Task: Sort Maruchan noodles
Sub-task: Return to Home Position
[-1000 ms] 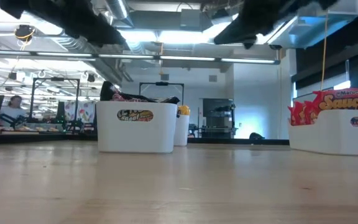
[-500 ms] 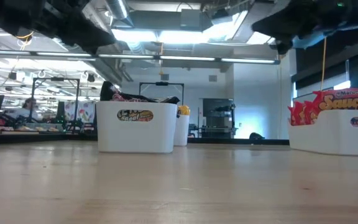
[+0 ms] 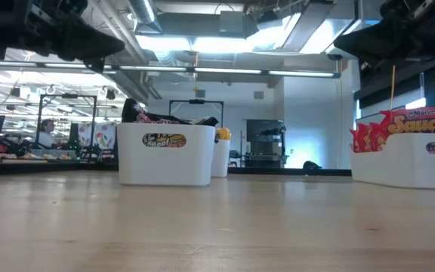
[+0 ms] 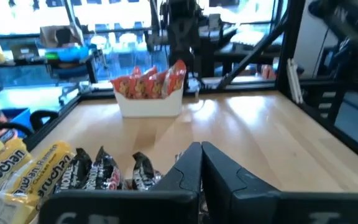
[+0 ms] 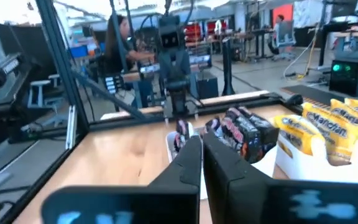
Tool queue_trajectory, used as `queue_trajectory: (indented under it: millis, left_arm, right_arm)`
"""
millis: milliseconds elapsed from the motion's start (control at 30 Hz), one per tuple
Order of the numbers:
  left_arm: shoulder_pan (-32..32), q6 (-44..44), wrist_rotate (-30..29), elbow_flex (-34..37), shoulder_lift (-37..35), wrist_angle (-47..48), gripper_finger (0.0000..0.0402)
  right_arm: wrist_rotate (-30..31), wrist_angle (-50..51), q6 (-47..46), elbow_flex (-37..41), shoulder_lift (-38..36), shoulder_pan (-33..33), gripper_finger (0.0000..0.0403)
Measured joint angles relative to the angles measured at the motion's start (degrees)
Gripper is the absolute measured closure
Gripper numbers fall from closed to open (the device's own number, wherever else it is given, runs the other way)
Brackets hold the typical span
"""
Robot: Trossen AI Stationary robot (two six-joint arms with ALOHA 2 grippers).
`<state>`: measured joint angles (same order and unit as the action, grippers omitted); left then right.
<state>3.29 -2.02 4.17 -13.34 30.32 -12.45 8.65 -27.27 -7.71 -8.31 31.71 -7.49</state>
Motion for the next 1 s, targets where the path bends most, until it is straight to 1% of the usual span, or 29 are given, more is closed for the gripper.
queue_trajectory:
  millis: [167,333,500,600,833,1000]
  left_arm:
    - [-0.1,1.1,-0.2,4.4,-4.8,-1.6,0.0398]
    - [-0.1,1.9,-0.2,8.0,-10.6,-1.5,0.0398]
    - [-0.1,2.0,-0.2,9.8,-16.1,-0.8,0.0395]
    - [-0.1,2.2,-0.2,10.1,-18.7,1.6,0.0399]
    - [-0.1,2.8,-0.1,10.1,-23.8,7.3,0.0397]
    - [-0.1,2.5,-0.1,10.1,-27.6,9.9,0.04]
  right_arm:
    - [1.8,-0.3,-0.9,2.8,-3.7,0.0,0.0402]
    - [1.7,-0.2,-1.0,5.0,-7.0,0.0,0.0402]
    - [2.3,0.0,-1.3,7.0,-10.4,0.0,0.0402]
    - [1.4,0.3,-1.4,7.7,-12.3,0.0,0.0402]
    - [2.6,7.9,-1.1,7.8,-16.4,0.0,0.0402]
    - [1.2,14.0,0.4,7.8,-20.5,0.0,0.0402]
